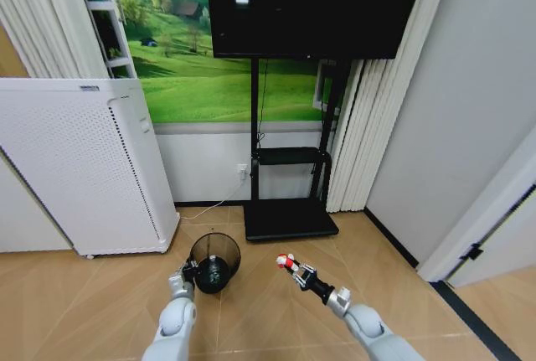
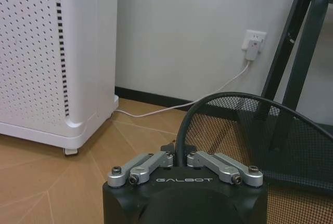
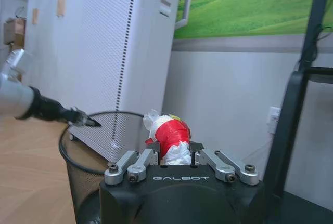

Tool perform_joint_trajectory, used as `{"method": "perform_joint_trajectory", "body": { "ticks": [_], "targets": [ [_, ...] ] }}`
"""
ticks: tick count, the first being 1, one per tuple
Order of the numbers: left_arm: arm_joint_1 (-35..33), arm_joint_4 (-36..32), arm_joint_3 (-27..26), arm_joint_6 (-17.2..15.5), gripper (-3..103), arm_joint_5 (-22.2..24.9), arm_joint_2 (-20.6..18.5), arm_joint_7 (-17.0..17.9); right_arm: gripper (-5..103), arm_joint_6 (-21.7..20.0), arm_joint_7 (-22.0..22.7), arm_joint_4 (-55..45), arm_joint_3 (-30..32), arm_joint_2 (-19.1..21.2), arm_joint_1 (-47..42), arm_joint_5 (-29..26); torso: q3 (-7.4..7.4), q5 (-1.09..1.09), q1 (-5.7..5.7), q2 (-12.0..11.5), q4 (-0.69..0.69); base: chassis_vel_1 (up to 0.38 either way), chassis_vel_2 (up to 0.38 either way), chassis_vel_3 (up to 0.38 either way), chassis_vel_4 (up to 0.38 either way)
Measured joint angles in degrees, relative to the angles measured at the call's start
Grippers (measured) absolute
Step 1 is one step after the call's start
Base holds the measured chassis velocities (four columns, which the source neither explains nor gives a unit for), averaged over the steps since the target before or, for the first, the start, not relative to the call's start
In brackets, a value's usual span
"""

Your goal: Pick up the trash bin and place the garbage on the floor into it.

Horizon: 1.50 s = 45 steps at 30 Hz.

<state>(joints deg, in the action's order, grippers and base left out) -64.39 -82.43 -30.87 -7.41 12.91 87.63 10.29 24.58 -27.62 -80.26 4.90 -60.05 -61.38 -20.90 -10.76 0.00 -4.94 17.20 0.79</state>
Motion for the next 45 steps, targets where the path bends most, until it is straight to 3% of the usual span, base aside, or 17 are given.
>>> {"method": "perform_joint_trajectory", "body": {
  "ticks": [11, 18, 22, 34, 40, 41, 45],
  "targets": [
    [1.07, 7.55, -1.54, 2.68, 6, -4.86, 4.40, -2.08, 26, -1.50, 0.71, 2.50, -10.52, -9.33, 5.71, 0.55, 0.00, 0.01, 0.00, 0.00, 0.00, 0.000, 0.000, 0.000, 0.000],
    [0.76, 6.94, -1.06, 2.75, 6, -5.02, 4.49, -1.92, 26, -1.59, 1.09, 6.66, -15.22, -13.68, 8.82, 2.08, 0.01, 0.00, 0.01, 0.01, 0.00, 0.000, 0.000, 0.000, 0.000],
    [-0.64, 4.91, -0.53, 2.33, 6, -4.68, 4.52, -1.71, 26, -0.70, 1.11, 10.42, -15.60, -15.50, 10.61, 3.34, 0.01, 0.00, 0.01, 0.01, 0.00, 0.000, 0.000, 0.000, 0.000],
    [-2.83, 3.35, -0.68, 2.26, 6, -4.11, 4.65, -1.52, 23, -0.46, 2.03, 12.89, -15.34, -15.82, 13.53, 2.66, 0.00, 0.01, 0.01, 0.01, 0.00, 0.000, 0.000, 0.000, 0.000],
    [-2.10, 3.60, -0.61, 2.26, 6, -3.58, 4.59, -1.51, 50, -0.80, 3.11, 13.57, -15.58, -15.85, 15.02, 1.79, 0.00, 0.00, 0.01, 0.01, 0.01, 0.000, 0.000, 0.000, 0.000],
    [-2.10, 3.60, -0.61, 2.26, 6, -3.58, 4.59, -1.51, 50, -0.80, 3.11, 13.57, -15.58, -15.85, 15.02, 1.79, 0.00, 0.00, 0.01, 0.01, 0.01, 0.000, 0.000, 0.000, 0.000],
    [-1.96, 3.69, -0.80, 2.26, 6, -3.31, 4.56, -1.51, 66, -0.68, 3.56, 14.35, -15.59, -16.40, 15.39, 1.97, 0.01, 0.00, 0.01, 0.01, 0.00, 0.000, 0.000, 0.000, 0.000]
  ]
}}
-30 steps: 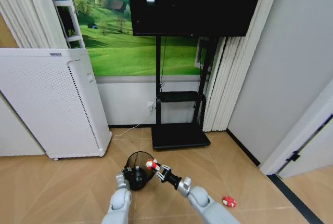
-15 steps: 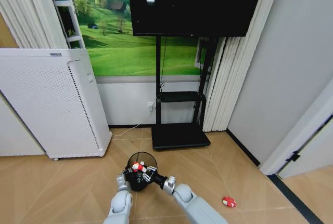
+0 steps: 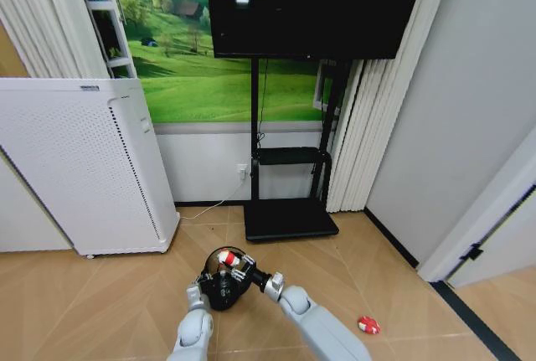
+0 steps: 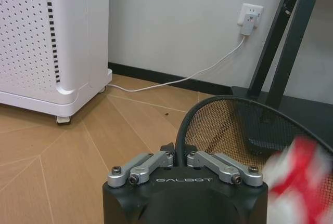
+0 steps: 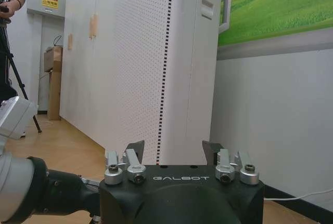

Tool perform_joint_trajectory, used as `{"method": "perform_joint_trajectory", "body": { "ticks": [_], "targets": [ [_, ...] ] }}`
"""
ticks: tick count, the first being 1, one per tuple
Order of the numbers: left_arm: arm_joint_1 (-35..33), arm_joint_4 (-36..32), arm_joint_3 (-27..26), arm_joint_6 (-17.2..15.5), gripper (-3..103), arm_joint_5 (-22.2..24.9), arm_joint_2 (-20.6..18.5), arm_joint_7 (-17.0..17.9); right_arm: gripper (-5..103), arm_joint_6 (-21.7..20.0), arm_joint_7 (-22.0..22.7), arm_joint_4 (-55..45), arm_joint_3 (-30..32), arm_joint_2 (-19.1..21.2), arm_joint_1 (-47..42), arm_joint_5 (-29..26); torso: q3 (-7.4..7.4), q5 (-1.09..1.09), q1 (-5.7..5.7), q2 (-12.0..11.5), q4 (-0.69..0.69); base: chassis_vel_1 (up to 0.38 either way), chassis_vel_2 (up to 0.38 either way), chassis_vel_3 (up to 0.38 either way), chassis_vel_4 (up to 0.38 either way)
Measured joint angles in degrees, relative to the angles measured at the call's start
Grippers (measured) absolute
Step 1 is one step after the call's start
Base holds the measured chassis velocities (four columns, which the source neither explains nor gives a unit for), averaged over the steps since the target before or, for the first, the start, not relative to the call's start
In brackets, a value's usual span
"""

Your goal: Pick up the trash bin and place the garbage on the floor into it.

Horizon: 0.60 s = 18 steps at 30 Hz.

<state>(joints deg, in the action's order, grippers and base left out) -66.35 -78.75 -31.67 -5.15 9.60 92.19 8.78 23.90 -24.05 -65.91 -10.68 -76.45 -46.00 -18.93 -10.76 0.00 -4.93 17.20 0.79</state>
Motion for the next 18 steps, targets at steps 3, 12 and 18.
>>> {"method": "perform_joint_trajectory", "body": {
  "ticks": [3, 12, 18],
  "targets": [
    [0.04, 0.00, -0.06, -0.04, 6, 0.09, -0.01, 0.00, 77, 0.44, 0.07, 0.51, 0.00, -0.25, 0.34, 0.05, 0.00, 0.00, 0.00, 0.00, 0.00, 0.000, 0.000, 0.000, 0.000],
    [1.00, 0.56, -0.27, -0.14, 6, 0.35, -0.04, 0.00, 100, 1.86, 0.41, 3.03, 0.34, -0.61, 1.69, 0.44, 0.00, 0.00, 0.00, 0.00, 0.00, 0.000, 0.000, 0.000, 0.000],
    [0.27, -0.32, -0.45, -0.28, 6, 0.64, -0.04, 0.00, 100, 2.51, 0.46, 6.22, 1.87, -1.12, 3.24, 0.41, 0.00, 0.00, 0.00, 0.00, 0.00, 0.000, 0.000, 0.000, 0.000]
  ]
}}
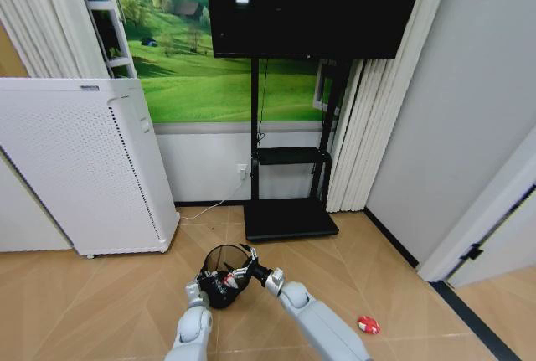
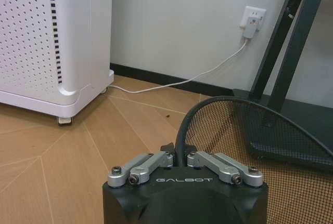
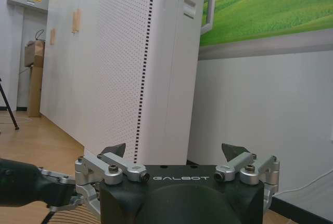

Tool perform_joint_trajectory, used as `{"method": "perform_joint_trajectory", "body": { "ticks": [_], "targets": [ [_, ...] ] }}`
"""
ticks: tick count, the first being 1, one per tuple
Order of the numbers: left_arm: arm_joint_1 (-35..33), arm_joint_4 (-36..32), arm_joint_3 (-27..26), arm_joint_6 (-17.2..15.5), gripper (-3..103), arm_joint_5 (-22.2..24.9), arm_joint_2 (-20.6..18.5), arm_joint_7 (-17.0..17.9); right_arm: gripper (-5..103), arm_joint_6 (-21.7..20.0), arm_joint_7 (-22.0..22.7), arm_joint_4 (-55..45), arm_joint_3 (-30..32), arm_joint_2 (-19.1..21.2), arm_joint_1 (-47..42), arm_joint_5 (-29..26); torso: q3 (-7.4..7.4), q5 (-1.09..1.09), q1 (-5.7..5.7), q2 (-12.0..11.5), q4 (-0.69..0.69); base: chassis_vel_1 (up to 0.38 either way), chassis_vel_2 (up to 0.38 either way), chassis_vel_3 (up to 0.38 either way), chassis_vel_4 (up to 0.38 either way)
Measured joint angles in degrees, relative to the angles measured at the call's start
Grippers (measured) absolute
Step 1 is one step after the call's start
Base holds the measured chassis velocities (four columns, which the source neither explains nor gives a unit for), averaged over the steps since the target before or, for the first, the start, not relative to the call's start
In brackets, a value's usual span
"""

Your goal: Pick up the trash bin and place the garbage on the floor into it.

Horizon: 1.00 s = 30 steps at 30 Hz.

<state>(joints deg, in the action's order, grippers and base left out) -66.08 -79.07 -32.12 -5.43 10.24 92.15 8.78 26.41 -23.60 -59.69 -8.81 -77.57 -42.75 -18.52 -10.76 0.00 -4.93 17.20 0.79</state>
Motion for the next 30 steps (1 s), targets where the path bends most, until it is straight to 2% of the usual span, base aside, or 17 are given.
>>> {"method": "perform_joint_trajectory", "body": {
  "ticks": [4, 6, 10, 12, 13, 15, 16, 17, 18, 25, 30],
  "targets": [
    [-0.49, -0.93, -0.14, -0.21, 6, 0.07, -0.01, 0.03, 100, 0.22, 0.48, 1.68, 1.45, 0.03, 0.48, 0.43, 0.00, -0.01, 0.00, 0.00, 0.00, 0.000, 0.000, 0.000, 0.000],
    [-1.53, -2.54, -0.06, -0.66, 6, 0.32, -0.01, 0.24, 100, 0.85, 1.38, 5.05, 5.03, -0.01, 0.90, 2.74, 0.00, -0.03, 0.00, 0.00, -0.02, 0.000, 0.000, 0.000, 0.000],
    [-2.71, -3.59, -0.02, -0.79, 6, 0.35, -0.32, 0.24, 100, 0.76, 3.29, 7.77, 7.76, 0.98, 0.95, 3.67, 0.00, 0.01, 0.00, 0.00, 0.02, 0.000, 0.000, 0.000, 0.000],
    [-4.09, -4.95, -0.55, -0.80, 6, 0.63, -1.00, 0.34, 100, -0.62, 6.08, 8.92, 8.96, 2.20, 0.79, 4.13, 0.00, 0.00, 0.00, 0.00, 0.02, 0.000, 0.000, 0.000, 0.000],
    [-4.09, -4.95, -0.55, -0.80, 6, 0.63, -1.00, 0.34, 100, -0.62, 6.08, 8.92, 8.96, 2.20, 0.79, 4.13, 0.00, 0.00, 0.00, 0.00, 0.02, 0.000, 0.000, 0.000, 0.000],
    [-7.06, -7.75, -1.25, -0.82, 6, 1.62, -1.72, 0.52, 100, -2.82, 12.50, 10.78, 9.93, 3.15, 0.86, 6.30, 0.00, -0.02, 0.00, 0.00, 0.01, 0.000, 0.000, 0.000, 0.000],
    [-7.06, -7.75, -1.25, -0.82, 6, 1.62, -1.72, 0.52, 100, -2.82, 12.50, 10.78, 9.93, 3.15, 0.86, 6.30, 0.00, -0.02, 0.00, 0.00, 0.01, 0.000, 0.000, 0.000, 0.000],
    [-8.78, -9.18, -1.55, -0.84, 6, 2.15, -1.98, 0.56, 100, -3.72, 16.13, 12.06, 10.05, 3.49, 1.13, 7.34, 0.01, 0.00, 0.00, 0.00, 0.00, 0.000, 0.000, 0.000, 0.000],
    [-10.34, -10.32, -1.81, -0.84, 6, 2.62, -2.22, 0.55, 100, -3.98, 17.92, 13.71, 10.18, 3.77, 1.52, 7.90, 0.01, -0.01, 0.00, 0.00, -0.01, 0.000, 0.000, 0.000, 0.000],
    [-18.33, -16.66, -3.31, -0.60, 6, 5.90, -3.36, 0.16, 100, -6.41, 22.42, 24.74, 10.70, 5.58, 2.67, 9.25, 0.01, -0.01, 0.00, 0.00, 0.01, 0.000, 0.000, 0.000, 0.000],
    [-20.77, -19.15, -3.97, -0.37, 6, 8.06, -4.25, -0.14, 100, -8.17, 23.37, 28.75, 11.97, 6.23, 1.83, 10.90, 0.01, -0.01, 0.01, 0.00, -0.01, 0.000, 0.000, 0.000, 0.000]
  ]
}}
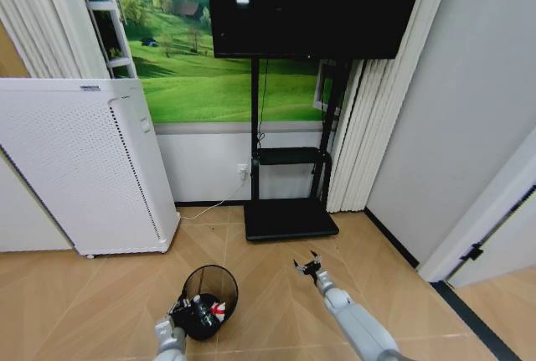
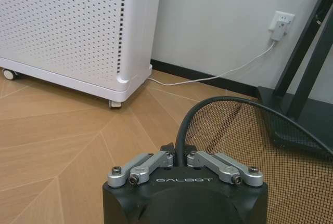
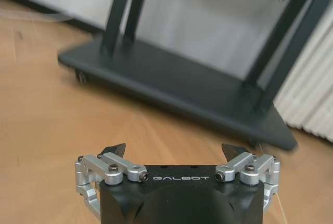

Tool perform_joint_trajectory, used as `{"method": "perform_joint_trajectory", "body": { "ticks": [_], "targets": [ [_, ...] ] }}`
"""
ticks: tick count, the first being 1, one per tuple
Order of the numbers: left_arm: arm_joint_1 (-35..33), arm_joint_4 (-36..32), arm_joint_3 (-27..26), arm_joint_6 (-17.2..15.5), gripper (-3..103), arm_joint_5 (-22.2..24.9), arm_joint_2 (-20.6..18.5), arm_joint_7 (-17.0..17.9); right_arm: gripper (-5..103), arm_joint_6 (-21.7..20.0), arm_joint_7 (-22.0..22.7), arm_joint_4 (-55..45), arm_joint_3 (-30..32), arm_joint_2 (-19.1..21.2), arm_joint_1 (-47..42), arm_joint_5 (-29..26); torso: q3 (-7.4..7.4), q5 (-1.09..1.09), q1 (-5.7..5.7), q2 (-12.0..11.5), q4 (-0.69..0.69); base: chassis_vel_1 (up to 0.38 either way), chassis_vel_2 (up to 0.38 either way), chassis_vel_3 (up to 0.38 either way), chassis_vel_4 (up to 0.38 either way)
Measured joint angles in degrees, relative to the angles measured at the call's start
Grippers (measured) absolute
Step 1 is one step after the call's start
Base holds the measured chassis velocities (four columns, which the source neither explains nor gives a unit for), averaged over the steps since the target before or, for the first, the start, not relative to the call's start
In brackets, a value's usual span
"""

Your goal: Pick up the trash bin and place the garbage on the floor into it.

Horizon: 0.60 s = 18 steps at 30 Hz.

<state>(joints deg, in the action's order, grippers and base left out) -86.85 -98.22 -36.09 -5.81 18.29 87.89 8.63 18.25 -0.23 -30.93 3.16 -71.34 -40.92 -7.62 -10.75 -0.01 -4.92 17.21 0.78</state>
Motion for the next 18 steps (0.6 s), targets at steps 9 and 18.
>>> {"method": "perform_joint_trajectory", "body": {
  "ticks": [9, 18],
  "targets": [
    [-1.01, -1.89, -0.44, 0.19, 6, 2.35, -1.48, -0.22, 100, -3.32, 2.31, -0.33, 5.51, 5.86, -7.01, 3.16, 0.00, 0.02, 0.00, 0.00, 0.04, 0.000, 0.000, 0.000, 0.000],
    [-0.75, -1.97, 0.02, 0.19, 6, 2.04, -0.96, -0.24, 100, -1.18, 1.29, 2.33, 9.43, 10.87, -8.79, 4.91, -0.01, -0.01, 0.00, 0.00, 0.00, 0.000, 0.000, 0.000, 0.000]
  ]
}}
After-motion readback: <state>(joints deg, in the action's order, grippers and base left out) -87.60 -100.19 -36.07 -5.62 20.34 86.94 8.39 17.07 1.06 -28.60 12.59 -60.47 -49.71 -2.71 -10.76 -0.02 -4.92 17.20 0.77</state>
